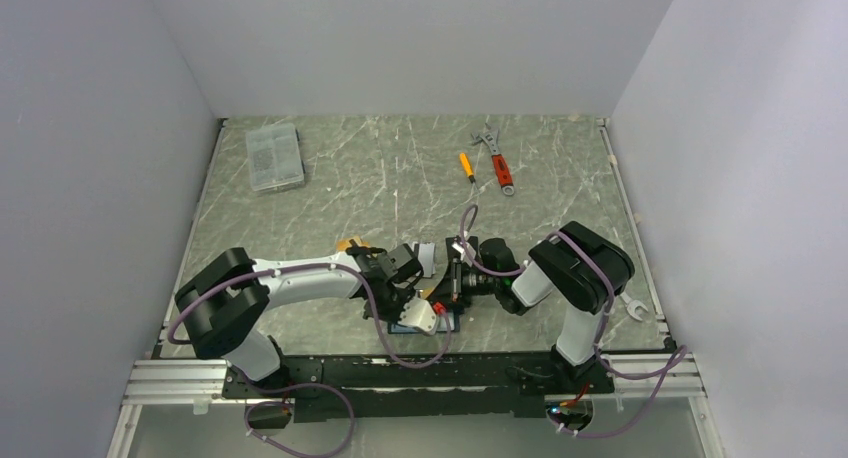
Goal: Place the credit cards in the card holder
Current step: Insert the credit card into the card holder.
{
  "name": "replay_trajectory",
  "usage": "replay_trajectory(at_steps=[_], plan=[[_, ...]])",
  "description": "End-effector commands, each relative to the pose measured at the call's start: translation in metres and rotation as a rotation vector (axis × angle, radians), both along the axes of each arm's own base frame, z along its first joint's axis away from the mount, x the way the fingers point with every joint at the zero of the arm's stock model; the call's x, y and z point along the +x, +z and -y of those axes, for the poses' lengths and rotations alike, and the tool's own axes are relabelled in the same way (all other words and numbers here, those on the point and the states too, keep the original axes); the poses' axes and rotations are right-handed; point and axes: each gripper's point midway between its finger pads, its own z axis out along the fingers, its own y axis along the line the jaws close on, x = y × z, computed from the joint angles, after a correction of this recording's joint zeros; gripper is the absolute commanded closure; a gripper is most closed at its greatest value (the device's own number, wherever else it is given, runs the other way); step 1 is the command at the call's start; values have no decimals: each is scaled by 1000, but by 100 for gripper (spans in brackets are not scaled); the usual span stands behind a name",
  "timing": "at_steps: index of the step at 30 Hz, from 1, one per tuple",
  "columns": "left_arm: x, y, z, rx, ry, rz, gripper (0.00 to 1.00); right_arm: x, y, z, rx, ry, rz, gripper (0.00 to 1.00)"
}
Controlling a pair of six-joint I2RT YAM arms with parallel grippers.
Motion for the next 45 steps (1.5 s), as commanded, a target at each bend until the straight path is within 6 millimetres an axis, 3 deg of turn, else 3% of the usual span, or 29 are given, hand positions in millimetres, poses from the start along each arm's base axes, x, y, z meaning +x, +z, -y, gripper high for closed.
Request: replay_trajectory(at_steps=[1, 10, 20, 25, 29, 32, 36, 39, 45], plan=[[-37, -1, 4, -31, -73, -137, 93, 5, -14, 7, -78, -58, 35, 100], [-39, 1, 10, -41, -74, -142, 94, -4, -26, 12, -135, -42, 25, 100], [-18, -7, 12, -47, -37, -59, 97, -11, -36, 6, -241, 48, 20, 98], [-14, -2, 13, -60, -26, -49, 98, -18, -39, 17, -312, 39, -8, 77], [-9, 2, 12, -90, -10, -33, 100, -21, -34, 27, -377, 26, 3, 36], [-1, 15, 16, -174, 20, -32, 100, -20, -29, 30, -430, 20, 35, 23], [13, 28, 19, -249, 76, -60, 100, -21, -24, 32, -489, 27, 52, 17], [10, 32, 20, -274, 80, -86, 100, -27, -23, 35, -540, 31, 39, 12], [27, 52, 14, -368, 170, -117, 100, -30, -19, 32, -641, 42, 82, 10]])
